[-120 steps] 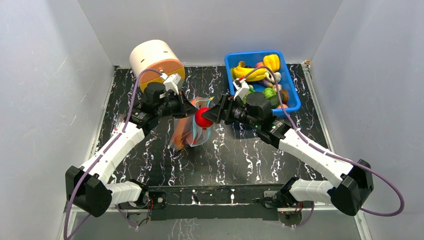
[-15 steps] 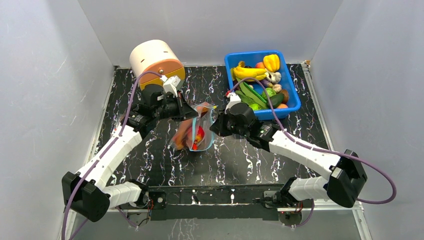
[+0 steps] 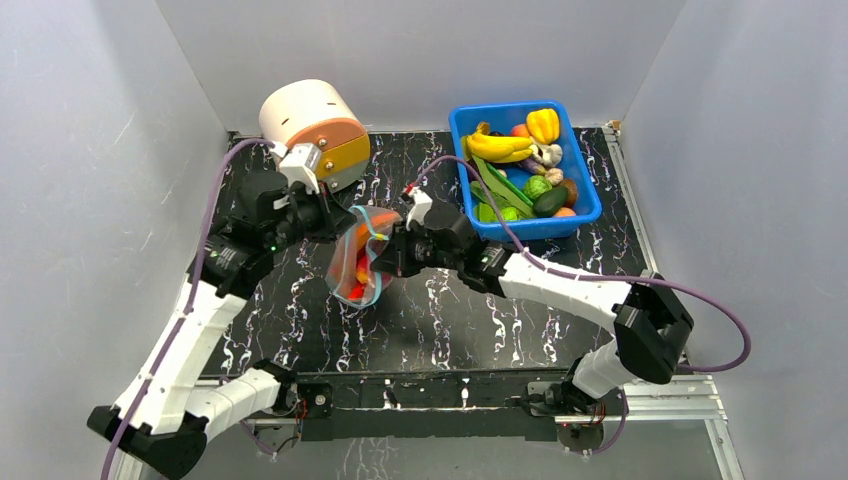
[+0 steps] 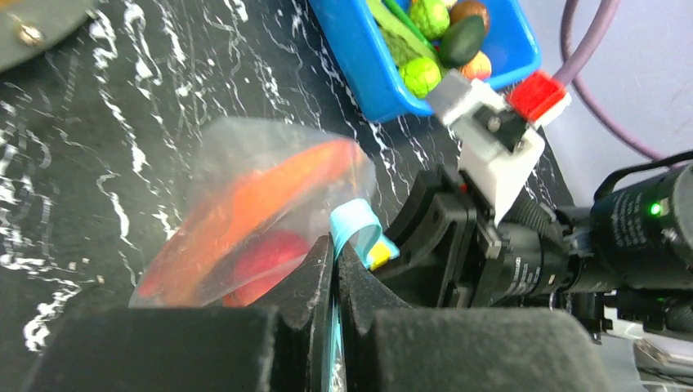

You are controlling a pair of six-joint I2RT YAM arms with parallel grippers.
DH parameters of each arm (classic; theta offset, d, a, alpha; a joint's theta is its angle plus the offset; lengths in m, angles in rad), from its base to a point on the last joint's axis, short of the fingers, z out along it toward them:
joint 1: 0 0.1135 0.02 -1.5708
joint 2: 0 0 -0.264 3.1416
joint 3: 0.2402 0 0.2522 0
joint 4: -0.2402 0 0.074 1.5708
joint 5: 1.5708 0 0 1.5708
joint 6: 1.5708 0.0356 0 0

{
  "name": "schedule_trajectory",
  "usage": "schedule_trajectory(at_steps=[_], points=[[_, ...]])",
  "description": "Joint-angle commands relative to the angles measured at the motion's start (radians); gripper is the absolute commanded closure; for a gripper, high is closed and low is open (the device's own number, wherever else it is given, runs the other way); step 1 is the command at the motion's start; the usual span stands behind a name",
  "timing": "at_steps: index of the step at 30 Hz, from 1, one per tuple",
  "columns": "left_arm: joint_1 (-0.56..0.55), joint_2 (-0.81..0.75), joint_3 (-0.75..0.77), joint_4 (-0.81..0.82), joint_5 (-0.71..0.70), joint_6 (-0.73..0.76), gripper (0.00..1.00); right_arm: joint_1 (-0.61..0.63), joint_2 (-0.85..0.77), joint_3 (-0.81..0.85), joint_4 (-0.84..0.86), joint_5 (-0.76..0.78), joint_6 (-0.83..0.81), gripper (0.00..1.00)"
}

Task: Place the food in the zip-top bag and seal the zipper
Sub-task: Adjust the zipper food storage bag at the center of the board.

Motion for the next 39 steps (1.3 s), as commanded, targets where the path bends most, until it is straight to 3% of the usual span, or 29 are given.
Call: schedule_trajectory(at_steps=[1,19,30,39], points=[[-0.002,-0.036,0.134,-0.095,-0.083,0.060,1.00,0.034,-0.002,0.068,0.140,-0.032,0.014,1.00],[-0.002,0.095,-0.222,0.252,0.281,-0.041,1.00,-0.012,-0.027,-0.099,-0.075,0.394,-0.053,1.00],[-0.002,0.177,-0.237,0.332,0.308,-0.019,1.00,-0.024,-0.138,-0.144,-0.170,0.581,-0.002,0.97],[-0.002,0.220,-0.226,0.332,0.304,0.033,1.00,-0.029,-0.191,-0.163,-0.198,0.635,0.015,0.92]])
